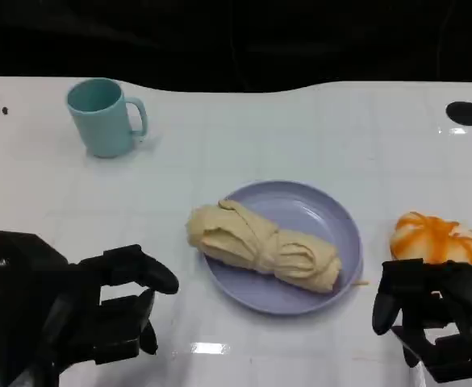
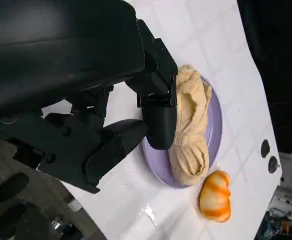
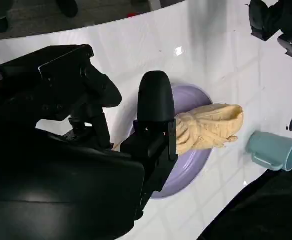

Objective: Grasp the towel on the left side of the plate with the left hand and place it into the plate.

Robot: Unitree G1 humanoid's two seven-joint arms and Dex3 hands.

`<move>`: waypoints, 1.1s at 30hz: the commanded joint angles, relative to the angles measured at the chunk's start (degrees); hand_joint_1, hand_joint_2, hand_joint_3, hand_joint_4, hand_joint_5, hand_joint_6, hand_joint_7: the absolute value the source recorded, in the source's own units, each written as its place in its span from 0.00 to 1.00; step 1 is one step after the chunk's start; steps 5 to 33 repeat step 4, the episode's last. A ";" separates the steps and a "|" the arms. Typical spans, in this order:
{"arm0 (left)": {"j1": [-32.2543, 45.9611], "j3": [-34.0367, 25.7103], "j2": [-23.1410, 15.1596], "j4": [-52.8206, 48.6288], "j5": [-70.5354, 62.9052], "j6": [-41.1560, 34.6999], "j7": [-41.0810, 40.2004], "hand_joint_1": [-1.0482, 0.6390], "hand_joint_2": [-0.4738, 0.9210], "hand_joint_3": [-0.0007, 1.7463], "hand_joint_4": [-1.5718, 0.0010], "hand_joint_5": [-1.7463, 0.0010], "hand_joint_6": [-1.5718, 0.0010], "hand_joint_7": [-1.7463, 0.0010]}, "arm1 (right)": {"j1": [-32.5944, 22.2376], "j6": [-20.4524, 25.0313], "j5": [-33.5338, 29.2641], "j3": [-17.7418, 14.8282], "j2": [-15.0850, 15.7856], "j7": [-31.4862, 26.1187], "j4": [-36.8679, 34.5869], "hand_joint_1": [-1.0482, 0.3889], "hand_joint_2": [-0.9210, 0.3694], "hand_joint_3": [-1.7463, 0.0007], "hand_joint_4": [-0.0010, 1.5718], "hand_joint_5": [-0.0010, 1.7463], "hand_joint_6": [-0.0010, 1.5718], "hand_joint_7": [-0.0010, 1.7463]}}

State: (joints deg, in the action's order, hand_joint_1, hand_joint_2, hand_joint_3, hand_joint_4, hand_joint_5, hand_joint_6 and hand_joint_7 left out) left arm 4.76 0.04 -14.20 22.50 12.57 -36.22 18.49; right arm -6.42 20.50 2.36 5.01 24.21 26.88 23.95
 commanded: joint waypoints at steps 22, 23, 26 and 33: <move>-0.47 -0.01 -1.27 -0.36 0.02 -0.14 0.21 0.55 0.82 0.57 0.58 0.00 0.60 0.10 | -0.05 0.79 -0.11 -0.40 0.44 -0.39 0.81 0.81 0.19 0.44 0.41 1.00 0.40 0.85; -0.47 -0.01 -1.27 -0.36 0.02 -0.14 0.21 0.55 0.82 0.57 0.58 0.00 0.60 0.10 | -0.05 0.79 -0.11 -0.40 0.44 -0.39 0.81 0.81 0.19 0.44 0.41 1.00 0.40 0.85; -0.47 -0.01 -1.27 -0.36 0.02 -0.14 0.21 0.55 0.82 0.57 0.58 0.00 0.60 0.10 | -0.05 0.79 -0.11 -0.40 0.44 -0.39 0.81 0.81 0.19 0.44 0.41 1.00 0.40 0.85; -0.47 -0.01 -1.27 -0.36 0.02 -0.14 0.21 0.55 0.82 0.57 0.58 0.00 0.60 0.10 | -0.05 0.79 -0.11 -0.40 0.44 -0.39 0.81 0.81 0.19 0.44 0.41 1.00 0.40 0.85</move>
